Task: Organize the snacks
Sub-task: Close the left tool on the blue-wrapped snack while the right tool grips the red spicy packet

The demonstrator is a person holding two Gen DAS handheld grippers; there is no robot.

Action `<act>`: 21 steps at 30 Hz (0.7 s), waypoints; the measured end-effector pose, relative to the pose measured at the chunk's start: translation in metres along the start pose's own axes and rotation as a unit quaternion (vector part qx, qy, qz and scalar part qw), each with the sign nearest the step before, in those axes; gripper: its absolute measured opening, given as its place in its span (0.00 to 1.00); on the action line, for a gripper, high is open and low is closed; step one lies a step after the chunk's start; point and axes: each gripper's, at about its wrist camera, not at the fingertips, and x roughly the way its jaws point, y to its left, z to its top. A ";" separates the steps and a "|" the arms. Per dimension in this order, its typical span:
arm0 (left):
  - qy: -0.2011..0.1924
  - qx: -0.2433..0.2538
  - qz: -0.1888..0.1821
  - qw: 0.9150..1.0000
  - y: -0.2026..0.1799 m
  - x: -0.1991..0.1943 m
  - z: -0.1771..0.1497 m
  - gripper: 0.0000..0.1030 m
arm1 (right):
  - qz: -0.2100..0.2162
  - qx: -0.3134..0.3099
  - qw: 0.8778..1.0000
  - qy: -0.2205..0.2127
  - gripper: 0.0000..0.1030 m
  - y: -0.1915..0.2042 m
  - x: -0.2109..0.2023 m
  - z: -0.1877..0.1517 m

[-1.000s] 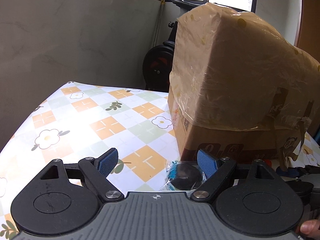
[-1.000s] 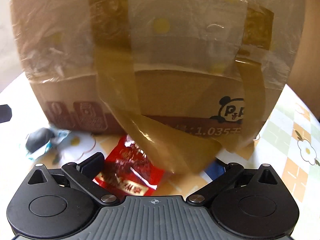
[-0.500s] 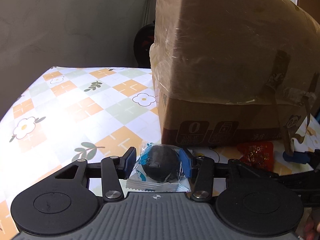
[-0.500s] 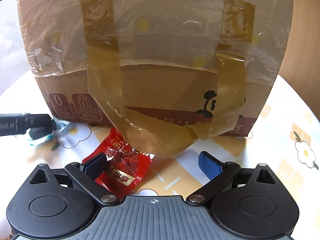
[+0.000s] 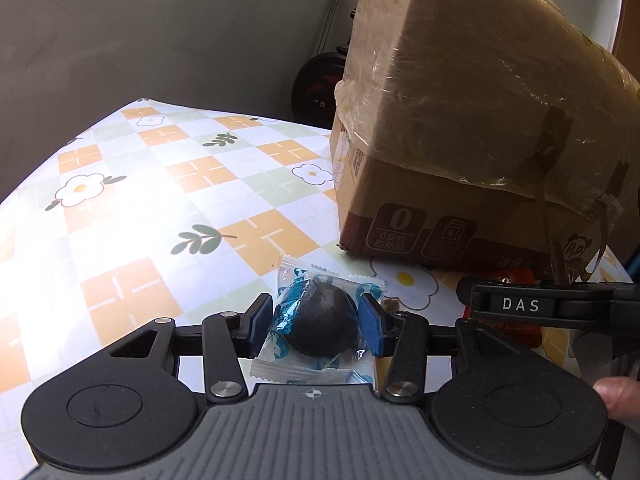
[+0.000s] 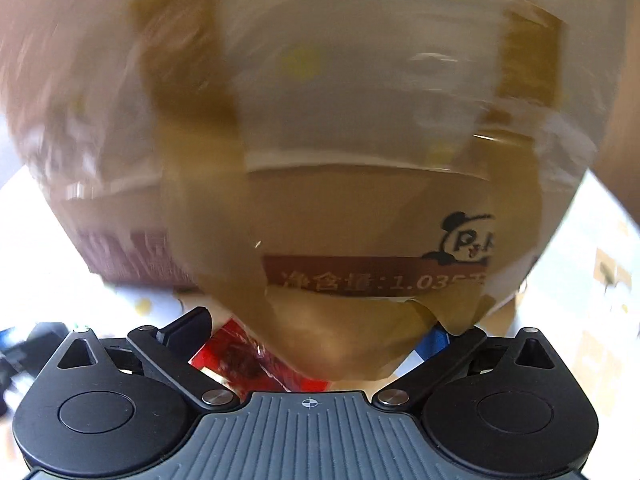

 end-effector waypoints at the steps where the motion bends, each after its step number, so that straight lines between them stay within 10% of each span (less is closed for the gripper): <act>1: 0.001 -0.003 0.002 1.000 0.000 -0.002 -0.001 0.49 | 0.007 0.004 1.000 0.006 0.97 -0.003 -0.001 0.001; 21: 0.007 -0.032 0.010 0.999 -0.025 -0.024 -0.030 0.49 | 0.105 -0.120 0.987 -0.012 0.79 -0.079 -0.046 -0.032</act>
